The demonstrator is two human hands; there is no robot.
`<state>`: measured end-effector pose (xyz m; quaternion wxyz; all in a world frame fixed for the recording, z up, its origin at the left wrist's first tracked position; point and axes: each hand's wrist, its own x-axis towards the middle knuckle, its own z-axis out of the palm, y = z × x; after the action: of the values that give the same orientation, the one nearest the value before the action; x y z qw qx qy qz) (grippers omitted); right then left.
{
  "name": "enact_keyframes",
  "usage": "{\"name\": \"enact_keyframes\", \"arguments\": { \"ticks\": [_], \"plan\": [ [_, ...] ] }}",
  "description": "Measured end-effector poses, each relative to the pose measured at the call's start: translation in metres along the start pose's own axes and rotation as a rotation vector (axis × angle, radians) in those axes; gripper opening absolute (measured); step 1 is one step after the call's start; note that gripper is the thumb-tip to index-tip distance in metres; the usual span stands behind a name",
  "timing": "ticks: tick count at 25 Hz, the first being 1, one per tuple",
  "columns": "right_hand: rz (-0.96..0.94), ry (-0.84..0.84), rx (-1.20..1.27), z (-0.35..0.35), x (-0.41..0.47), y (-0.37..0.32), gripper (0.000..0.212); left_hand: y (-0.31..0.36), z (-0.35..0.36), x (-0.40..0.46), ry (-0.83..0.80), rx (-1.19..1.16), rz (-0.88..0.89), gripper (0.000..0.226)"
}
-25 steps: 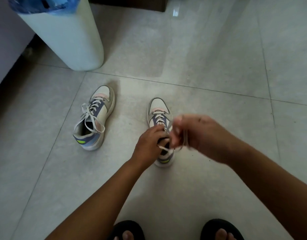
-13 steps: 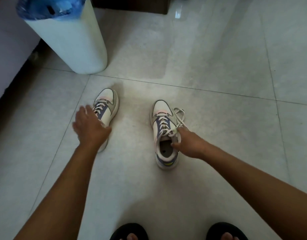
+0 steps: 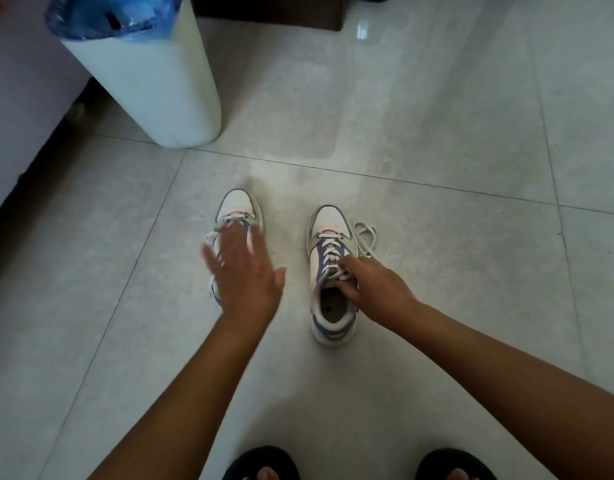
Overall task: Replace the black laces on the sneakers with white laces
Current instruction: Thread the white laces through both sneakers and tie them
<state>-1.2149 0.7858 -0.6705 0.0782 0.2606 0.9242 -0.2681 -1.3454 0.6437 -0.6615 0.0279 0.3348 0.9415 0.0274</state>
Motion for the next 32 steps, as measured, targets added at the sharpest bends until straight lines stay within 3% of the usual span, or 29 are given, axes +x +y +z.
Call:
{"name": "enact_keyframes", "arguments": {
  "ticks": [1, 2, 4, 5, 8, 12, 19, 23, 25, 28, 30, 32],
  "plan": [
    [0.044, 0.026, 0.071, 0.001, -0.002, -0.001, 0.041, 0.012, 0.002, -0.001, 0.067, -0.103, 0.188, 0.062],
    [0.13, 0.067, 0.158, 0.001, -0.004, -0.003, 0.042, 0.024, 0.004, -0.001, -0.001, -0.257, 0.315, 0.05],
    [0.332, 0.107, 0.351, 0.004, -0.003, -0.006, 0.036, 0.041, 0.006, 0.001, -0.295, -0.418, 0.357, 0.036],
    [0.4, 0.094, 0.45, 0.005, -0.002, -0.009, 0.03, 0.043, 0.011, 0.004, -0.323, -0.413, 0.349, 0.031],
    [0.458, 0.149, 0.709, 0.012, 0.002, -0.013, 0.019, 0.047, 0.022, 0.004, -0.084, -0.426, 0.329, 0.014],
    [0.444, 0.224, 0.867, 0.012, 0.005, -0.016, 0.002, 0.056, 0.024, -0.005, -0.115, -0.716, -0.004, 0.014],
    [0.334, 0.208, 1.128, 0.0, 0.008, -0.021, 0.004, 0.065, 0.014, -0.006, -0.251, -1.2, -0.431, 0.012],
    [0.385, 0.111, 1.238, -0.015, 0.022, -0.018, 0.008, 0.065, -0.006, 0.009, -0.241, -1.552, -0.488, 0.01],
    [0.301, 0.004, 1.055, -0.018, 0.025, -0.019, 0.015, 0.064, -0.014, 0.021, -0.208, -1.547, -0.401, 0.007],
    [0.163, -0.061, 0.813, -0.022, 0.028, -0.026, 0.021, 0.061, -0.016, 0.037, -0.255, -1.361, -0.191, 0.003],
    [0.194, -0.042, 0.871, -0.023, 0.029, -0.026, 0.031, 0.054, -0.011, 0.042, -0.381, -1.156, -0.006, 0.011],
    [0.293, -0.064, 0.991, -0.024, 0.028, -0.024, 0.032, 0.043, -0.009, 0.042, -0.443, -0.785, 0.085, 0.023]
  ]
}}
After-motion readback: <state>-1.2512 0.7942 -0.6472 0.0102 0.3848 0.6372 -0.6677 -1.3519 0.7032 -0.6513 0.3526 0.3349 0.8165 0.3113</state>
